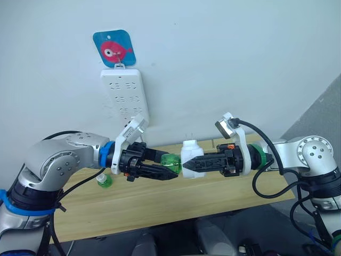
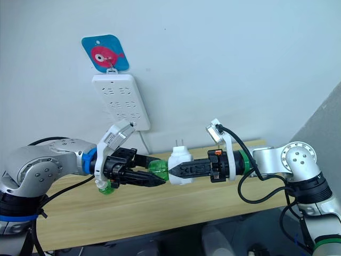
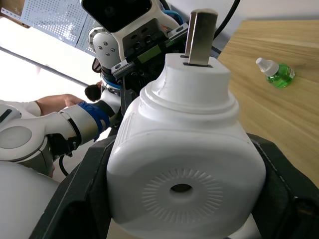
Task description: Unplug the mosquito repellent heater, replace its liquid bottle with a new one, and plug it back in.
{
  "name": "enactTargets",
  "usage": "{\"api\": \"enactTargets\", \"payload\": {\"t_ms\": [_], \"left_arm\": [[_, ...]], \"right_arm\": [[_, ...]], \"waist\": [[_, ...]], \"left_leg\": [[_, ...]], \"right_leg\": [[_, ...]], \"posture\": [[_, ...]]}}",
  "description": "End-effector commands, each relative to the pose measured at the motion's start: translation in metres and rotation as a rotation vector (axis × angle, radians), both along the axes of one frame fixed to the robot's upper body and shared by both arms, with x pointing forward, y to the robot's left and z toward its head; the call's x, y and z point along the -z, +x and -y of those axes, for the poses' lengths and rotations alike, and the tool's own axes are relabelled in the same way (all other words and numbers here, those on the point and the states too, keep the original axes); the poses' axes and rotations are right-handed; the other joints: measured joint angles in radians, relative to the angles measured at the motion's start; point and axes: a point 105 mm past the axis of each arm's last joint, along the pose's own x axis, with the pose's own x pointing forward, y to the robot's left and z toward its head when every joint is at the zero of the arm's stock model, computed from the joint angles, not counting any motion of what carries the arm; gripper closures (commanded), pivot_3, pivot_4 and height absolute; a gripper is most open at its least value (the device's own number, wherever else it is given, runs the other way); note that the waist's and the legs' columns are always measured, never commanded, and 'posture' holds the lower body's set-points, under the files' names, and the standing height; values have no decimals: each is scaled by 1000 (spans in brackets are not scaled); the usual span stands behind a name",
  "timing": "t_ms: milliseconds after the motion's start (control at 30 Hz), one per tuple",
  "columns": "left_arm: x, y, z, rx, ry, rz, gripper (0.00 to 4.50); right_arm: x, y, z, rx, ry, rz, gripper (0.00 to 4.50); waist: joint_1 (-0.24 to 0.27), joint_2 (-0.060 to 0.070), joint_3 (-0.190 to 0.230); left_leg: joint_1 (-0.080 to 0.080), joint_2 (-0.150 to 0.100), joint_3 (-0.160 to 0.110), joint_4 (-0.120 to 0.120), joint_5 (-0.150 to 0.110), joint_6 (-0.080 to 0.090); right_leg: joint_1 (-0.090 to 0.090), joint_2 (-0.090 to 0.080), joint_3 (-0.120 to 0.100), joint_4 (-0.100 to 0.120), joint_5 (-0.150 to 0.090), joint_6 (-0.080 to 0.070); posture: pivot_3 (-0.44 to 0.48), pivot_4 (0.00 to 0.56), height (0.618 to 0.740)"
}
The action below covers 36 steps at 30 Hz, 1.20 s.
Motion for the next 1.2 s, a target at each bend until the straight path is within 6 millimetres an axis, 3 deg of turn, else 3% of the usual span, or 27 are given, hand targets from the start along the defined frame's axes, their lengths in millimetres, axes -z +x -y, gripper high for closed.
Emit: {"api": "enactTargets", "payload": {"t_ms": [33,200,367,467,700,967,1067,1200], "left_arm": [[3,7,-11,-49,16,67,1468],[4,15,-13,-96,6,324,16],[-5,24,-19,-182,-63,790,0],[0,14,-20,-156,-99,992,0],[7,-1,-6,-135,-188,1226,0],[19,15,3,-118,-142,1296,0],[16,18,4,-115,-150,1301,625],[11,19,9,-110,-169,1302,1909]], "right_arm": [[-19,-2,4,-8,61,52,1403],[-17,0,6,7,60,43,1403],[-12,9,14,84,65,14,1403],[-10,12,18,117,69,2,1404],[-4,16,16,166,63,-11,1404],[-5,16,12,169,69,-4,1404],[-4,15,11,170,69,-3,1404],[-4,14,11,173,70,-2,1404]], "waist": [[0,0,0],[2,0,0],[11,0,0],[17,0,0],[30,0,0],[26,0,0],[24,0,0],[23,0,0]], "left_leg": [[0,0,0,0,0,0],[0,0,0,0,0,0],[0,0,2,0,0,0],[0,0,2,0,0,0],[0,0,3,1,0,0],[0,-1,3,1,0,0],[0,0,3,1,0,0],[0,0,3,1,0,0]], "right_leg": [[0,0,0,0,0,0],[0,0,1,0,0,0],[0,-1,1,-1,0,0],[0,-1,2,-1,0,0],[0,-1,3,-1,1,1],[1,-1,3,-1,1,2],[1,-1,3,-1,1,2],[1,-1,3,-1,1,2]], "posture": [[-177,128,740],[-171,127,740],[-162,128,740],[-162,128,740],[-170,126,740],[-182,127,740],[-185,129,740],[-186,131,740]]}}
